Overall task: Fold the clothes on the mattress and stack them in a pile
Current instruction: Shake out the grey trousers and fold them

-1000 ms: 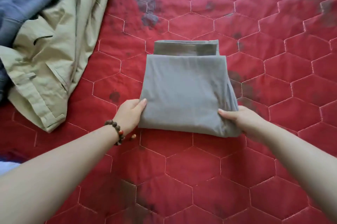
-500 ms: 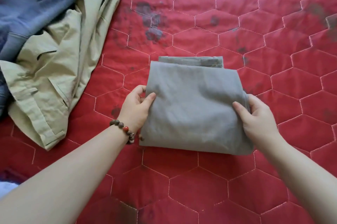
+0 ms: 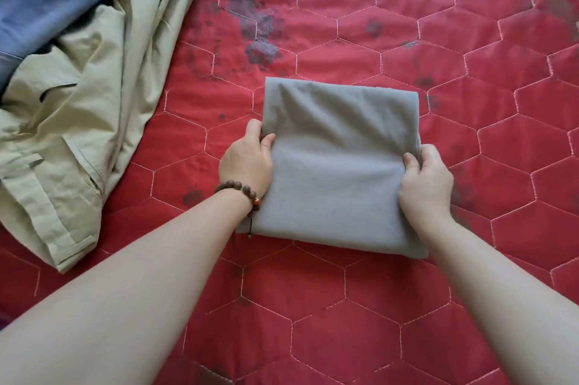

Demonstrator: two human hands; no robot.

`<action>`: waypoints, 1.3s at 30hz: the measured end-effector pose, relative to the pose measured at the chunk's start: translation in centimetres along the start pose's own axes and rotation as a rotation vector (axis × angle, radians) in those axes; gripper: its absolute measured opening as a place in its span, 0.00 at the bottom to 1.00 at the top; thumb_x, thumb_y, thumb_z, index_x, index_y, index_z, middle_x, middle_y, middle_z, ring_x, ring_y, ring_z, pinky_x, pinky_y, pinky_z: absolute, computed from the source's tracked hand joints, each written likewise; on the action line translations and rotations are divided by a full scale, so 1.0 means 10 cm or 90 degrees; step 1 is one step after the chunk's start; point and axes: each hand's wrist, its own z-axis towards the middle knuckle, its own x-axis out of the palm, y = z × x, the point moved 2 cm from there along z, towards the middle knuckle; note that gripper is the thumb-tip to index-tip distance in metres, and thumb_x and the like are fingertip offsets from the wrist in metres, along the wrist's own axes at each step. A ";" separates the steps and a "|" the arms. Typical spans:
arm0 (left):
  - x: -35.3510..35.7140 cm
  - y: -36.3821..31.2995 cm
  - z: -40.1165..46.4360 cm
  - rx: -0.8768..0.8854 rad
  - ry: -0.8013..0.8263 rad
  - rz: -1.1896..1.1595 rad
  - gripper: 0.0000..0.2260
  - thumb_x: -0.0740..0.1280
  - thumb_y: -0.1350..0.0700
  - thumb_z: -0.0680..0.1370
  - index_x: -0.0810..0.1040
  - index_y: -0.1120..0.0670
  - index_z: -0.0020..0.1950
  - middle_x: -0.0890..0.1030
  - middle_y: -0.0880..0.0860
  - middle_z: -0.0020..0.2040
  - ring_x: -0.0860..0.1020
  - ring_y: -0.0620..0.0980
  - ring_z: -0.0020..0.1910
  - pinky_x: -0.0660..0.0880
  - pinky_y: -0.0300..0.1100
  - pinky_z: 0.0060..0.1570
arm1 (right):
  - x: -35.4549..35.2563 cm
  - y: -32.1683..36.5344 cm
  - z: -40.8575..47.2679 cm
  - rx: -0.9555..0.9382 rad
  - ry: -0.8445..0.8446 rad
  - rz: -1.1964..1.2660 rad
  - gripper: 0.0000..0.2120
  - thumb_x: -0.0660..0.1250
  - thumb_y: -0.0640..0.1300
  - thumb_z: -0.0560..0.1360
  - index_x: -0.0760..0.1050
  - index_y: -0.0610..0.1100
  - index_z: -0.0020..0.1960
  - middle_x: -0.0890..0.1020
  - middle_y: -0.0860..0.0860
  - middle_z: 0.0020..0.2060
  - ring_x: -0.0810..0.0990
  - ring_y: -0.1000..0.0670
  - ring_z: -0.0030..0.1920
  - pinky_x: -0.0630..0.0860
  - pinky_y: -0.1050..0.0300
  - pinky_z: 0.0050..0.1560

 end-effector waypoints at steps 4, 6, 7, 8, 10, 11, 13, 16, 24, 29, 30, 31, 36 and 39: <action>0.02 0.05 -0.03 0.008 -0.055 0.011 0.09 0.58 0.53 0.82 0.70 0.57 0.55 0.79 0.60 0.36 0.76 0.65 0.36 0.63 0.48 0.32 | 0.00 0.05 0.00 -0.027 -0.051 -0.024 0.05 0.58 0.41 0.80 0.69 0.40 0.46 0.78 0.45 0.35 0.73 0.41 0.38 0.62 0.49 0.37; 0.05 0.04 -0.03 -0.004 -0.055 0.043 0.09 0.58 0.52 0.82 0.69 0.57 0.55 0.78 0.59 0.35 0.77 0.64 0.36 0.62 0.47 0.32 | 0.04 0.06 0.03 -0.018 -0.037 -0.050 0.05 0.57 0.42 0.80 0.68 0.42 0.46 0.77 0.45 0.34 0.73 0.39 0.38 0.63 0.50 0.37; 0.06 0.01 -0.03 -0.014 -0.048 0.079 0.10 0.57 0.51 0.82 0.69 0.57 0.55 0.77 0.58 0.35 0.77 0.64 0.37 0.62 0.47 0.32 | 0.06 0.07 0.03 -0.011 -0.024 -0.075 0.05 0.57 0.42 0.80 0.68 0.42 0.46 0.77 0.44 0.35 0.73 0.38 0.39 0.64 0.50 0.37; 0.06 -0.02 -0.03 -0.024 -0.045 0.119 0.10 0.57 0.51 0.82 0.68 0.57 0.55 0.76 0.56 0.36 0.78 0.64 0.38 0.63 0.47 0.33 | 0.08 0.08 0.03 -0.004 -0.016 -0.106 0.05 0.57 0.42 0.80 0.68 0.42 0.47 0.77 0.42 0.36 0.73 0.37 0.39 0.66 0.49 0.38; -0.02 -0.10 -0.04 -0.043 -0.064 0.199 0.11 0.61 0.51 0.80 0.68 0.56 0.57 0.76 0.55 0.44 0.78 0.61 0.45 0.67 0.49 0.39 | 0.05 0.12 0.01 -0.006 -0.033 -0.186 0.06 0.58 0.43 0.80 0.70 0.42 0.53 0.78 0.40 0.44 0.75 0.36 0.44 0.68 0.47 0.42; -0.07 -0.14 -0.06 -0.034 -0.091 0.236 0.12 0.63 0.52 0.77 0.68 0.56 0.57 0.75 0.56 0.50 0.76 0.60 0.50 0.67 0.51 0.45 | 0.01 0.15 -0.03 -0.036 -0.077 -0.233 0.09 0.60 0.43 0.79 0.71 0.41 0.57 0.76 0.39 0.49 0.75 0.36 0.48 0.69 0.46 0.46; -0.10 -0.26 -0.18 0.099 -0.136 0.262 0.16 0.64 0.56 0.71 0.70 0.55 0.58 0.73 0.58 0.57 0.72 0.59 0.56 0.66 0.53 0.53 | 0.03 0.28 -0.19 -0.192 -0.166 -0.277 0.15 0.63 0.38 0.75 0.72 0.38 0.61 0.74 0.37 0.58 0.71 0.36 0.58 0.67 0.43 0.58; 0.10 -0.39 -0.48 0.308 0.013 0.268 0.22 0.59 0.54 0.73 0.71 0.55 0.67 0.70 0.59 0.69 0.67 0.59 0.70 0.63 0.54 0.66 | 0.43 0.41 -0.66 -0.453 -0.043 -0.308 0.20 0.62 0.35 0.71 0.74 0.33 0.63 0.75 0.35 0.63 0.69 0.38 0.67 0.63 0.39 0.69; 0.32 -0.07 -0.40 0.325 0.169 0.409 0.32 0.48 0.35 0.77 0.49 0.44 0.79 0.49 0.56 0.79 0.45 0.66 0.76 0.48 0.64 0.72 | 0.52 0.01 -0.54 -0.463 0.194 -0.515 0.28 0.51 0.57 0.79 0.57 0.50 0.77 0.58 0.48 0.77 0.55 0.49 0.77 0.51 0.39 0.75; 0.30 -0.04 -0.30 0.306 0.172 0.392 0.37 0.50 0.31 0.74 0.48 0.44 0.79 0.47 0.63 0.78 0.45 0.65 0.77 0.49 0.63 0.72 | 0.30 0.07 -0.24 -0.273 0.109 -0.541 0.28 0.46 0.55 0.80 0.50 0.49 0.79 0.51 0.53 0.78 0.49 0.52 0.78 0.40 0.38 0.75; 0.30 -0.04 -0.30 0.299 0.172 0.390 0.38 0.50 0.31 0.74 0.48 0.47 0.79 0.47 0.63 0.78 0.44 0.64 0.77 0.48 0.63 0.73 | 0.30 0.15 -0.21 -0.282 0.071 -0.519 0.27 0.49 0.51 0.80 0.54 0.46 0.78 0.54 0.50 0.78 0.51 0.49 0.78 0.40 0.38 0.75; 0.30 -0.04 -0.31 0.292 0.174 0.387 0.39 0.50 0.31 0.73 0.49 0.50 0.79 0.47 0.63 0.78 0.44 0.64 0.77 0.48 0.62 0.73 | 0.34 0.26 -0.20 -0.323 0.058 -0.471 0.26 0.52 0.47 0.79 0.59 0.42 0.77 0.59 0.48 0.77 0.55 0.47 0.77 0.42 0.38 0.75; 0.29 -0.08 -0.29 0.272 0.193 0.385 0.43 0.51 0.32 0.73 0.54 0.61 0.78 0.53 0.66 0.77 0.46 0.64 0.77 0.49 0.61 0.73 | 0.90 0.90 0.00 -0.551 0.409 -0.280 0.23 0.47 0.50 0.82 0.62 0.47 0.76 0.62 0.53 0.75 0.55 0.54 0.77 0.44 0.48 0.77; 0.29 -0.07 -0.28 0.252 0.186 0.380 0.43 0.52 0.32 0.72 0.57 0.61 0.77 0.55 0.65 0.77 0.46 0.63 0.77 0.50 0.61 0.73 | 1.11 0.98 0.26 -0.602 0.388 -0.407 0.22 0.43 0.53 0.83 0.54 0.57 0.77 0.54 0.60 0.77 0.47 0.56 0.77 0.38 0.47 0.76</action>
